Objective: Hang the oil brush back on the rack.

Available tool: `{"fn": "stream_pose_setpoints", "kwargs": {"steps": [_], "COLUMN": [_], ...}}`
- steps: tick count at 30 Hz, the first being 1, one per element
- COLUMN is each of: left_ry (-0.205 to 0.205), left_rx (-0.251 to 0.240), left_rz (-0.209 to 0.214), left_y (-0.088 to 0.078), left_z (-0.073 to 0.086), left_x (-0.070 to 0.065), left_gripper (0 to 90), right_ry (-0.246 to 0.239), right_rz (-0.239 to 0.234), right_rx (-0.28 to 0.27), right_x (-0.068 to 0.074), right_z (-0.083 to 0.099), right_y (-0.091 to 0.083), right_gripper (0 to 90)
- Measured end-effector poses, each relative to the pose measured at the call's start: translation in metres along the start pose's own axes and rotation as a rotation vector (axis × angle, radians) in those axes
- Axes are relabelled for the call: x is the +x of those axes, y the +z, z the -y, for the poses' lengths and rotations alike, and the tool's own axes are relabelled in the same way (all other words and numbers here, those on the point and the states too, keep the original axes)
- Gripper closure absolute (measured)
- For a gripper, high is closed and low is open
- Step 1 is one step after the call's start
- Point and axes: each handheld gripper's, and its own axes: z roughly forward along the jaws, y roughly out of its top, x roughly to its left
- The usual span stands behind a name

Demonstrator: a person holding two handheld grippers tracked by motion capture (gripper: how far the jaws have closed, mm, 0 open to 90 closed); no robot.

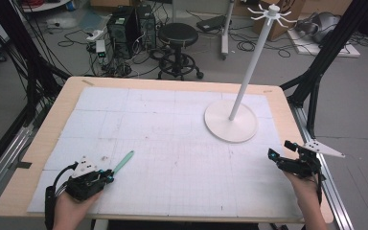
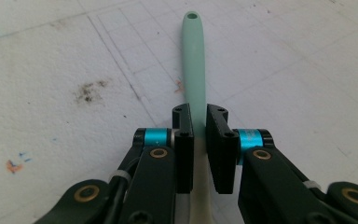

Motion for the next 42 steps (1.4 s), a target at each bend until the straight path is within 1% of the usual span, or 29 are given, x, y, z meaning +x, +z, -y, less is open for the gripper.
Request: {"fn": "stream_pose_setpoints", "kwargs": {"steps": [1, 2, 3, 7, 11, 13, 14, 17, 18, 19, 21, 22, 23, 24, 25, 26, 27, 28, 29, 33, 35, 36, 39, 40, 41, 42], "left_ry": [0.000, 0.005, 0.005, 0.023, 0.050, 0.063, 0.068, 0.086, 0.098, 0.109, 0.121, 0.128, 0.128, 0.141, 0.141, 0.143, 0.148, 0.162, 0.162, 0.158, 0.156, 0.153, 0.161, 0.167, 0.167, 0.176], "left_rx": [0.000, -0.016, -0.016, -0.063, -0.113, -0.132, -0.144, -0.172, -0.178, -0.191, -0.200, -0.216, -0.216, -0.231, -0.231, -0.250, -0.256, -0.275, -0.275, -0.304, -0.316, -0.320, -0.329, -0.334, -0.334, -0.340], "left_rz": [0.000, 0.005, 0.005, 0.016, 0.037, 0.056, 0.061, 0.096, 0.109, 0.117, 0.131, 0.147, 0.147, 0.160, 0.160, 0.169, 0.170, 0.170, 0.170, 0.203, 0.212, 0.220, 0.223, 0.233, 0.233, 0.238], "left_y": [0.000, -0.001, -0.001, -0.005, -0.004, -0.001, 0.001, 0.008, 0.011, 0.013, 0.018, 0.022, 0.022, 0.025, 0.025, 0.026, 0.026, 0.027, 0.027, 0.030, 0.032, 0.033, 0.036, 0.037, 0.037, 0.038], "left_z": [0.000, -0.004, -0.004, -0.023, -0.050, -0.064, -0.071, -0.092, -0.098, -0.104, -0.117, -0.128, -0.128, -0.141, -0.141, -0.150, -0.155, -0.168, -0.168, -0.193, -0.203, -0.209, -0.226, -0.236, -0.236, -0.243], "left_x": [0.000, 0.000, 0.000, -0.002, -0.008, -0.011, -0.013, -0.019, -0.021, -0.023, -0.027, -0.030, -0.030, -0.032, -0.032, -0.034, -0.035, -0.038, -0.038, -0.043, -0.045, -0.046, -0.050, -0.053, -0.053, -0.055], "left_gripper": [82.0, 82.0, 82.0, 82.0, 82.0, 82.0, 82.0, 82.0, 82.0, 82.0, 82.0, 82.0, 82.0, 82.0, 82.0, 82.0, 82.0, 82.0, 82.1, 82.0, 82.0, 82.0, 82.0, 82.1, 82.0, 82.0], "right_ry": [0.000, 0.000, 0.000, -0.002, -0.001, -0.001, 0.001, 0.003, 0.008, 0.003, 0.000, 0.005, 0.005, -0.001, -0.001, -0.001, -0.001, -0.004, -0.004, -0.006, 0.005, -0.002, -0.002, -0.001, -0.001, -0.004], "right_rz": [0.000, -0.001, 0.000, 0.000, -0.001, -0.004, -0.004, -0.005, -0.006, -0.007, -0.007, -0.008, -0.008, -0.009, -0.009, -0.011, -0.011, -0.009, -0.009, -0.010, -0.010, -0.010, -0.008, -0.010, -0.010, -0.010], "right_rx": [0.000, -0.001, -0.002, -0.002, 0.000, -0.001, -0.002, -0.004, -0.001, -0.002, -0.001, -0.004, -0.004, -0.007, -0.007, -0.006, -0.006, -0.005, -0.005, -0.007, -0.005, -0.009, -0.009, -0.008, -0.008, -0.010], "right_x": [0.000, 0.000, 0.000, 0.000, 0.000, 0.000, 0.000, 0.000, 0.000, 0.000, -0.001, 0.000, 0.000, -0.001, -0.001, -0.001, -0.001, -0.002, -0.002, -0.002, -0.002, -0.002, -0.003, -0.003, -0.003, -0.003], "right_z": [0.000, 0.000, 0.000, 0.000, 0.000, 0.000, 0.000, 0.000, 0.000, 0.000, 0.000, 0.000, 0.000, 0.000, 0.000, -0.001, -0.001, -0.001, -0.001, -0.001, -0.001, -0.001, -0.001, -0.001, -0.001, -0.001], "right_y": [0.000, 0.000, 0.000, 0.000, 0.000, 0.000, 0.000, -0.001, -0.001, -0.001, -0.001, -0.001, -0.001, -0.001, -0.001, -0.001, -0.001, -0.001, -0.001, -0.001, -0.001, -0.001, -0.001, -0.001, -0.001, -0.001], "right_gripper": [12.5, 12.5, 12.5, 12.5, 12.6, 12.5, 12.6, 12.6, 12.6, 12.6, 12.6, 12.6, 12.6, 12.6, 12.6, 12.6, 12.6, 12.7, 12.7, 12.7, 12.7, 12.7, 12.7, 12.7, 12.7, 12.7]}}
